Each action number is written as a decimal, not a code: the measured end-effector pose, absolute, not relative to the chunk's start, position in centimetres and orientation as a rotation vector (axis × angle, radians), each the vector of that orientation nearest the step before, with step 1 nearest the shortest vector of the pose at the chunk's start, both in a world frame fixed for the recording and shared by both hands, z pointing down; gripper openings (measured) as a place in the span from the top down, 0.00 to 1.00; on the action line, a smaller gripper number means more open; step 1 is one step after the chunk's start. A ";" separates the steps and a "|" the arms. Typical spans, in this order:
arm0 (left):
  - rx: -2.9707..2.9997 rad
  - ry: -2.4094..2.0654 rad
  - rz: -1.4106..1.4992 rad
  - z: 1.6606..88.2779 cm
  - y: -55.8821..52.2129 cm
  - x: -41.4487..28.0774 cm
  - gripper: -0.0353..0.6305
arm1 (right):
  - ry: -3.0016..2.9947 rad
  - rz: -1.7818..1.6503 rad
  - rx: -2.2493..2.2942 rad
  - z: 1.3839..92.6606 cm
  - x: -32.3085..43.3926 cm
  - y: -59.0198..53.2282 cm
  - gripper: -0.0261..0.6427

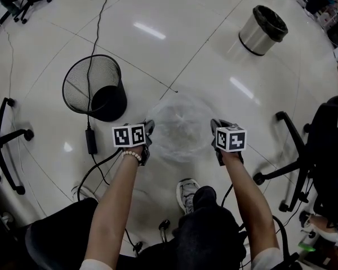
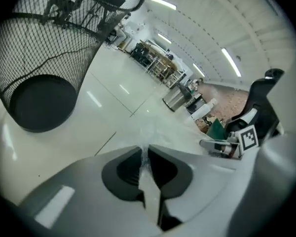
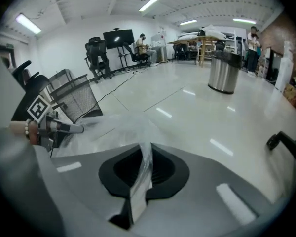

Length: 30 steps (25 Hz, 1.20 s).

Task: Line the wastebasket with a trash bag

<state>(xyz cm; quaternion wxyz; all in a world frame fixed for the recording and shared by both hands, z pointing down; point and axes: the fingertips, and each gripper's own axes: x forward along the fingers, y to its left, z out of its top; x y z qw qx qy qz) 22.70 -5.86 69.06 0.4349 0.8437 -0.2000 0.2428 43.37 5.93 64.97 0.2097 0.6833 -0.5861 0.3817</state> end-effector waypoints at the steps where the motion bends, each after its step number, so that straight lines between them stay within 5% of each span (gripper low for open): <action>1: 2.112 -0.486 0.573 68.0 -5.9 23.0 0.93 | -1.642 1.011 1.903 64.2 43.3 5.6 0.96; 17: 2.482 -0.573 -0.019 37.6 -10.1 14.3 0.93 | -2.021 0.344 1.938 36.6 33.4 -1.5 0.96; 30: 2.521 -0.767 -0.175 30.5 -15.1 4.2 0.93 | -2.183 0.204 1.840 31.0 23.7 -8.8 0.96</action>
